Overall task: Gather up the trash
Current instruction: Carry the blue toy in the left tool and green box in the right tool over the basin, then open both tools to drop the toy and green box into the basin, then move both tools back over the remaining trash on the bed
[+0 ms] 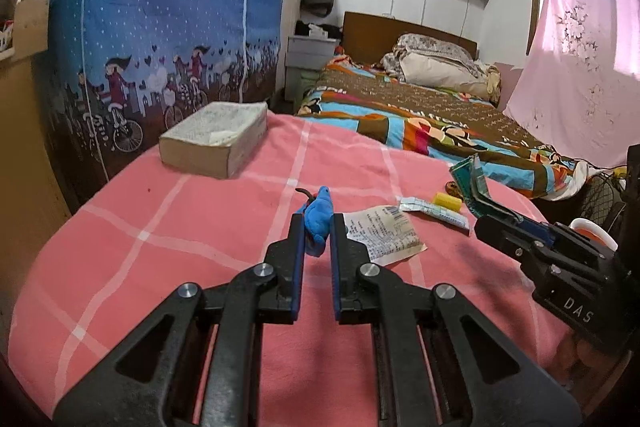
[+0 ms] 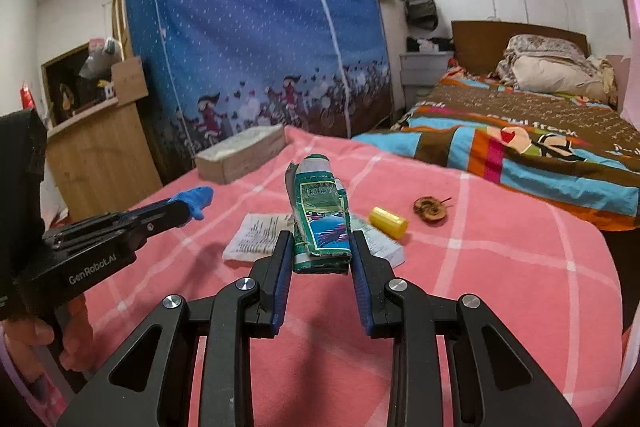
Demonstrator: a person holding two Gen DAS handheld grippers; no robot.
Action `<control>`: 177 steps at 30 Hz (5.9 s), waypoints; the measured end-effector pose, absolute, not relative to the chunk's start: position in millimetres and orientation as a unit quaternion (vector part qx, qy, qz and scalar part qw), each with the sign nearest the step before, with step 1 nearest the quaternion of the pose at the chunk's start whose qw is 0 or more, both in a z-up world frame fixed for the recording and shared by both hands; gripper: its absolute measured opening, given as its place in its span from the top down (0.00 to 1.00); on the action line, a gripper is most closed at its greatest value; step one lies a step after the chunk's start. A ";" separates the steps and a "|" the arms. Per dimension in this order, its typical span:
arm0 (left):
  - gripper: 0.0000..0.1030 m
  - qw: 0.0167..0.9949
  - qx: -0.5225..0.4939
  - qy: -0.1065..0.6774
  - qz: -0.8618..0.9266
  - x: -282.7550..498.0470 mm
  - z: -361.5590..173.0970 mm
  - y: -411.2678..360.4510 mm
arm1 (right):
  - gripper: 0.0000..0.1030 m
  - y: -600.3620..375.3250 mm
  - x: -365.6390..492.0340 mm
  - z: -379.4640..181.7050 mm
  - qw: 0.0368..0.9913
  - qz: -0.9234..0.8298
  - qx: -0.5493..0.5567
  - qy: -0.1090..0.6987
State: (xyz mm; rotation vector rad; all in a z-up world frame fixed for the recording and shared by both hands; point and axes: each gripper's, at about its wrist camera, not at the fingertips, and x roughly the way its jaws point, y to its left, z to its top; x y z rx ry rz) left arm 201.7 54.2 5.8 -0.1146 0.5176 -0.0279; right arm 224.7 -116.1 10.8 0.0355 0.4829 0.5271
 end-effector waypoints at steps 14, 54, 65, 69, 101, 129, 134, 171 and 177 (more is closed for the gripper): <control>0.85 0.987 -0.074 0.145 -0.011 166.4 24.0 47.2 | 0.75 -127.9 189.7 25.5 0.959 0.252 0.020 0.131; 0.85 0.977 0.000 0.039 -0.209 120.7 75.8 -120.7 | 0.74 -283.0 105.1 73.4 0.991 0.111 0.077 -0.007; 0.85 0.958 -0.010 0.116 -0.262 134.2 59.5 -167.1 | 0.74 -327.6 99.0 62.9 0.992 0.058 0.110 0.024; 0.85 0.950 -0.023 0.147 -0.275 144.4 54.4 -179.9 | 0.74 -339.6 103.0 56.9 0.991 0.031 0.120 0.052; 0.69 0.864 -0.066 0.351 -0.356 183.0 19.5 -267.1 | 0.63 -409.2 100.4 28.1 0.967 -0.069 0.212 0.127; 0.06 0.937 -0.102 0.242 -0.232 179.1 59.0 -176.2 | 0.11 -382.1 99.8 54.9 0.978 -0.075 0.184 0.054; 0.00 0.952 -0.103 0.211 -0.196 173.2 62.0 -150.7 | 0.00 -370.6 99.4 61.1 0.980 -0.077 0.184 0.021; 0.00 0.988 -0.067 0.139 -0.003 187.3 35.1 25.8 | 0.00 -200.2 168.6 58.9 0.995 0.093 0.026 -0.007; 0.00 0.969 -0.080 0.235 -0.002 213.7 13.1 30.0 | 0.00 -191.8 198.4 51.2 0.992 0.108 0.035 0.062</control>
